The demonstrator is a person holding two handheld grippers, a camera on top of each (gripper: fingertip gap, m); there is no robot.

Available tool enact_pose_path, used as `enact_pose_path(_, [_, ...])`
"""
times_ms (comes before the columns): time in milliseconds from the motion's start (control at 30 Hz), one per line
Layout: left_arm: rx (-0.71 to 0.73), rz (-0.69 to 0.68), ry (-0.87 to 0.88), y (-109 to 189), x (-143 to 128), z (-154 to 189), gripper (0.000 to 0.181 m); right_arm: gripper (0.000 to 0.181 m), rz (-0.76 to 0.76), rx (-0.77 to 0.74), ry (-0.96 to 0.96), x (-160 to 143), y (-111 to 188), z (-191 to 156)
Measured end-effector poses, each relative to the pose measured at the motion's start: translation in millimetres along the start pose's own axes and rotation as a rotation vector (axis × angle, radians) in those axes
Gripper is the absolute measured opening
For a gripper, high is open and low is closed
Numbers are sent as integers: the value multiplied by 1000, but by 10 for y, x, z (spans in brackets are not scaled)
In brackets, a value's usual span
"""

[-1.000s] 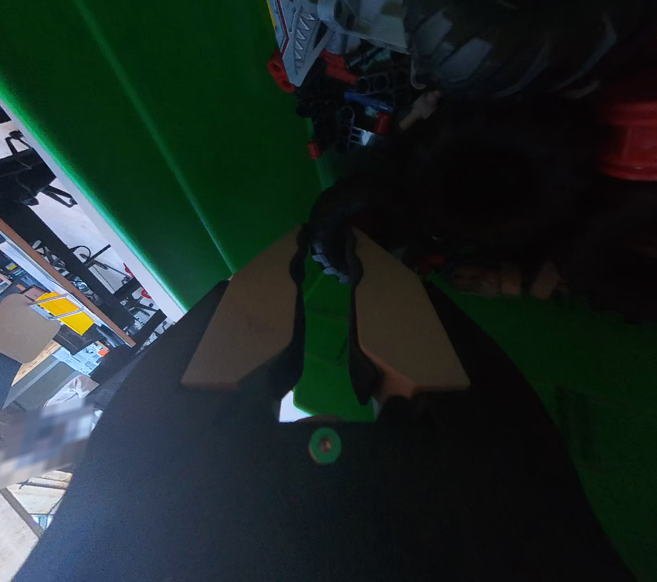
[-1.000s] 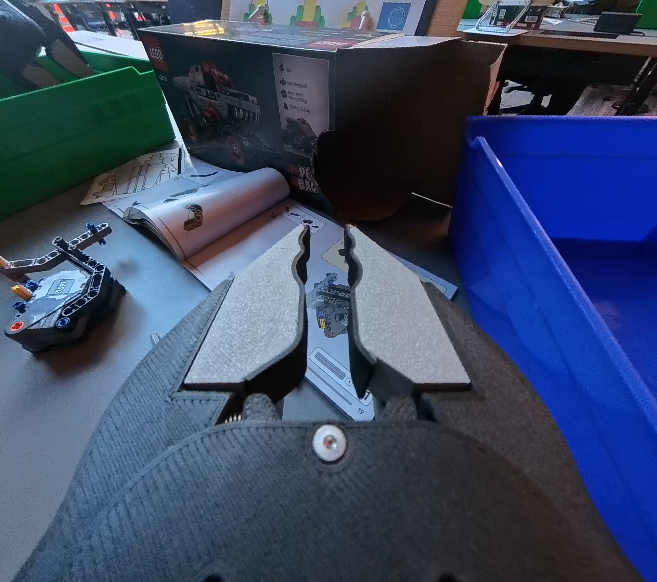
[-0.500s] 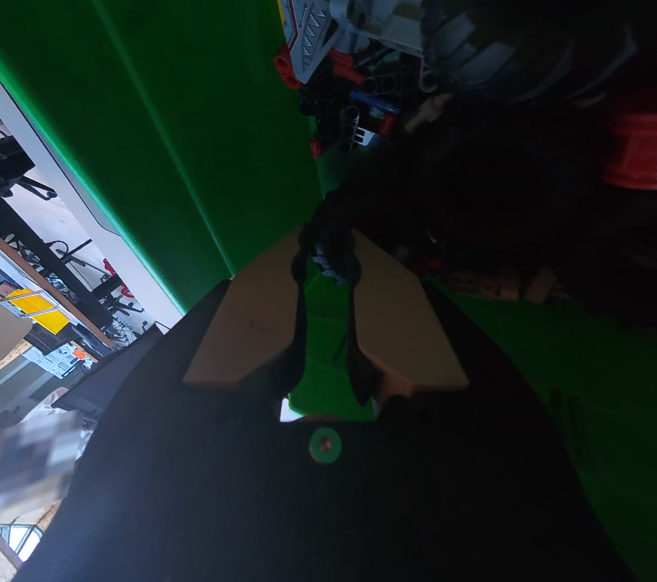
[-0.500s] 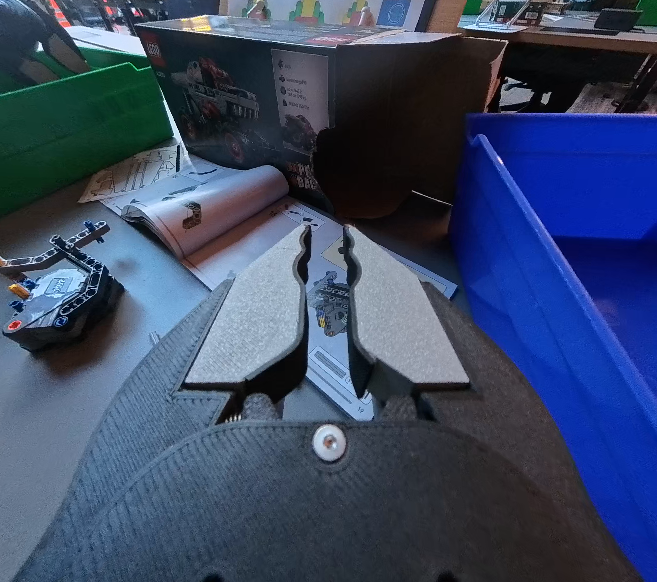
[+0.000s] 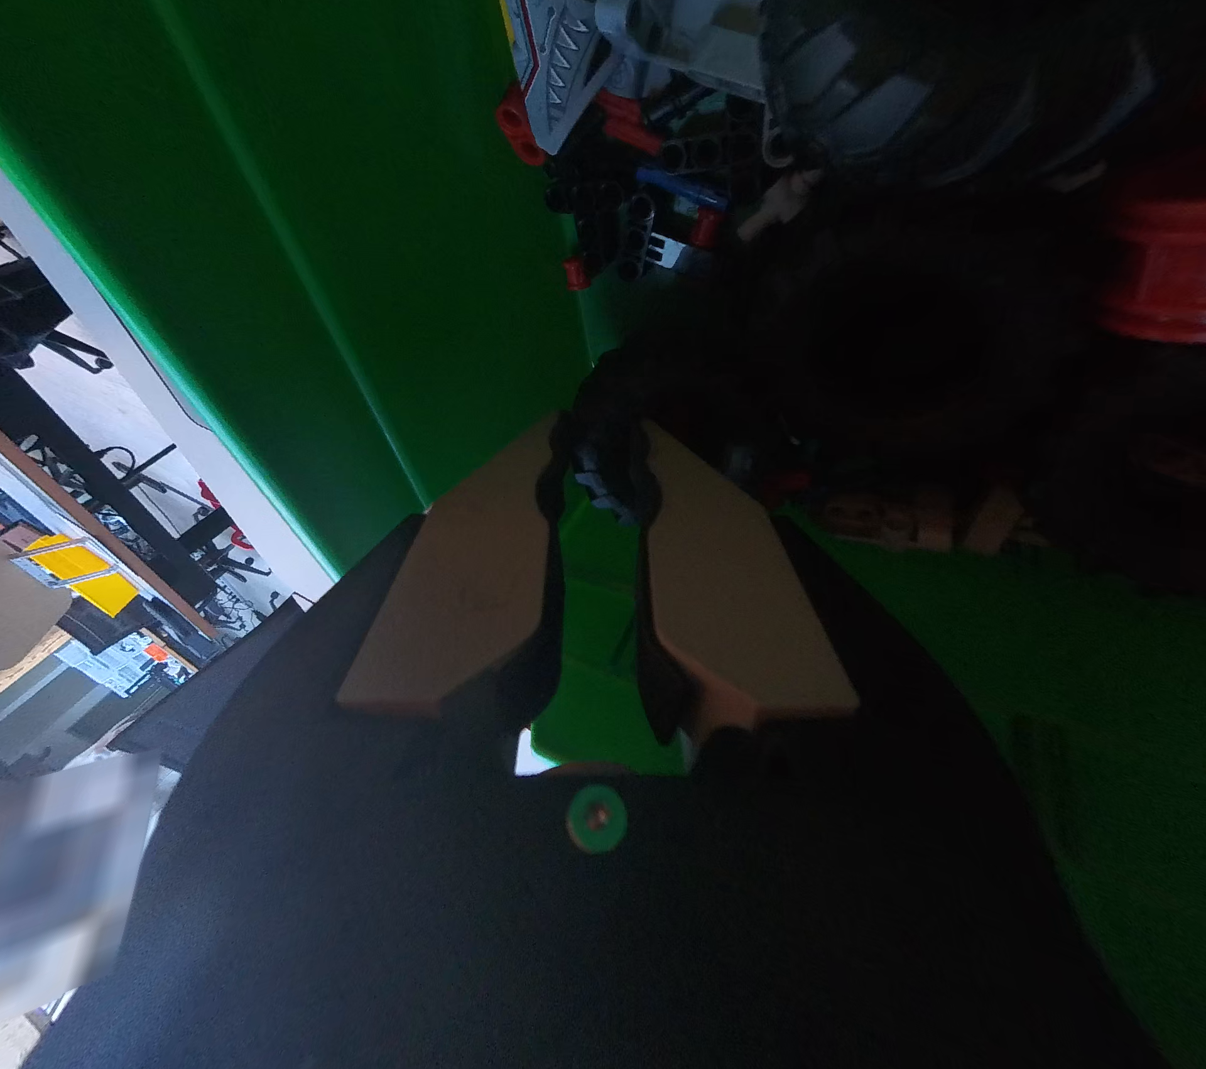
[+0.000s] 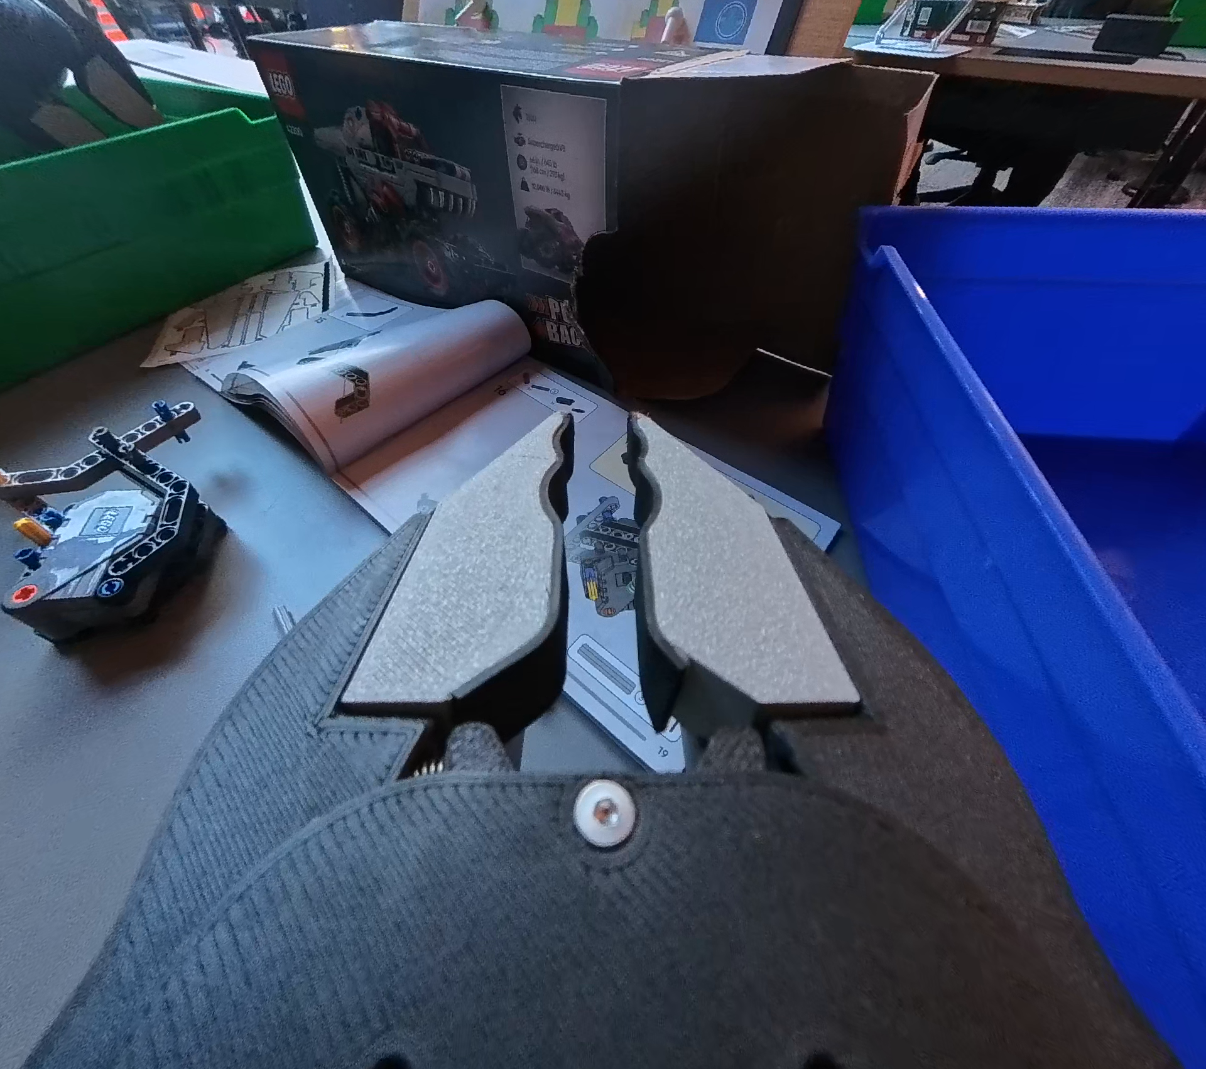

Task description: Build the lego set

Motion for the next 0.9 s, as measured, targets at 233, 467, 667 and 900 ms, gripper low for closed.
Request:
enact_pose_path(233, [3,2,-7,-1,-1,2,14,12,-1,0,1,-1,-1,-1])
enact_pose_path(467, [9,-1,-19,0,-1,5,13,12,-2,-1,2,-2,-2,-3])
enact_pose_path(667, [13,-4,-24,0,0,7,13,12,-3,0,2,-3,-3,-3])
enact_pose_path(900, [9,-4,-19,0,1,7,13,12,-4,0,2,-5,-4,-3])
Point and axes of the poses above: each gripper's, where its closed fingertips meet, y back along the fingers, x out of its top, z = x × y across the jaws, the point moved 3 cm from there along y, back along the fingers, and after that the axes turned 13 degrees about -y, right-handed, at the moved point
